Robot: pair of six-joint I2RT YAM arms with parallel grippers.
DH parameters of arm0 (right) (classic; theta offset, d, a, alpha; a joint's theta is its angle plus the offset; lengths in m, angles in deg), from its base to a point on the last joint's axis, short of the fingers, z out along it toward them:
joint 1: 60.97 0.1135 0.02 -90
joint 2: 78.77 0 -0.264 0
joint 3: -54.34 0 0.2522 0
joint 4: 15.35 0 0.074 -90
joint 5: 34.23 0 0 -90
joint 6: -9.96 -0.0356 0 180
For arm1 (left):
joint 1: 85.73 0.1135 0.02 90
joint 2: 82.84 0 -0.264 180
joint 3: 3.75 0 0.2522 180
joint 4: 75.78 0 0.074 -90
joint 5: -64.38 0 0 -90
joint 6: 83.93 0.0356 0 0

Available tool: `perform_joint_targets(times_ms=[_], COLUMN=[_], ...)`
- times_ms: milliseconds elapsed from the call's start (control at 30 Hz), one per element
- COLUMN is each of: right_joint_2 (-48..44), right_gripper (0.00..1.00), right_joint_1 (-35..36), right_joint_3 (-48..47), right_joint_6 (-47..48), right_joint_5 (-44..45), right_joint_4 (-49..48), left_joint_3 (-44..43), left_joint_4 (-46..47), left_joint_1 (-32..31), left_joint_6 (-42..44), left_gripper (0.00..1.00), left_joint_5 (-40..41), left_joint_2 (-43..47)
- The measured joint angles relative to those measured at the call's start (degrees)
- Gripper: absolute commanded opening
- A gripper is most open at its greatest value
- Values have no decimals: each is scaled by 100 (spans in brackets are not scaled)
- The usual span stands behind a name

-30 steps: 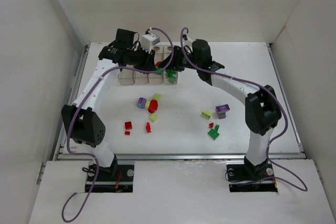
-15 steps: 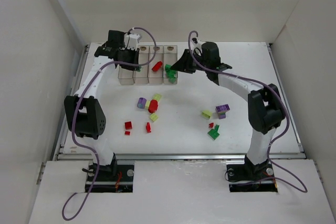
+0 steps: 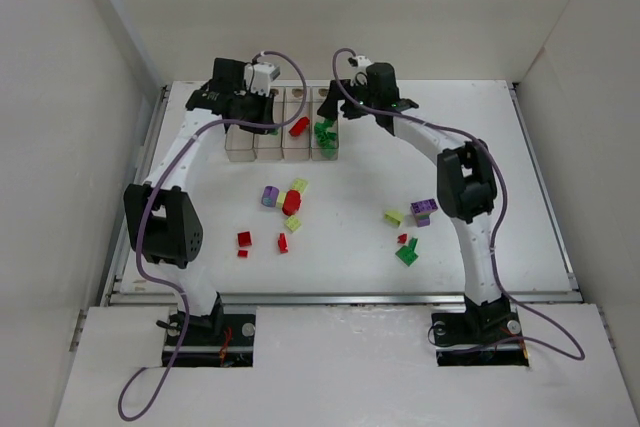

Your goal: Sort the legos into containers by color

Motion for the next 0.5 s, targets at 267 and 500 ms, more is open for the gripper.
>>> perform_joint_targets(times_ms=[267,500], right_joint_2=[136,-568], right_gripper=[100,100], right_joint_1=[-57,-210], right_joint_3=[-485,138], right_joint_6=[258,337], right_joint_5=[26,87], right_joint_4=[98,157], left_joint_3=[-321,-1088], left_joint_4=[111,555], left_joint_1=[-160,-756], left_joint_6=[-24,-151], left_gripper=[0,0], left_joint_5=[-72,-28], left_joint_2=[-407,-1368])
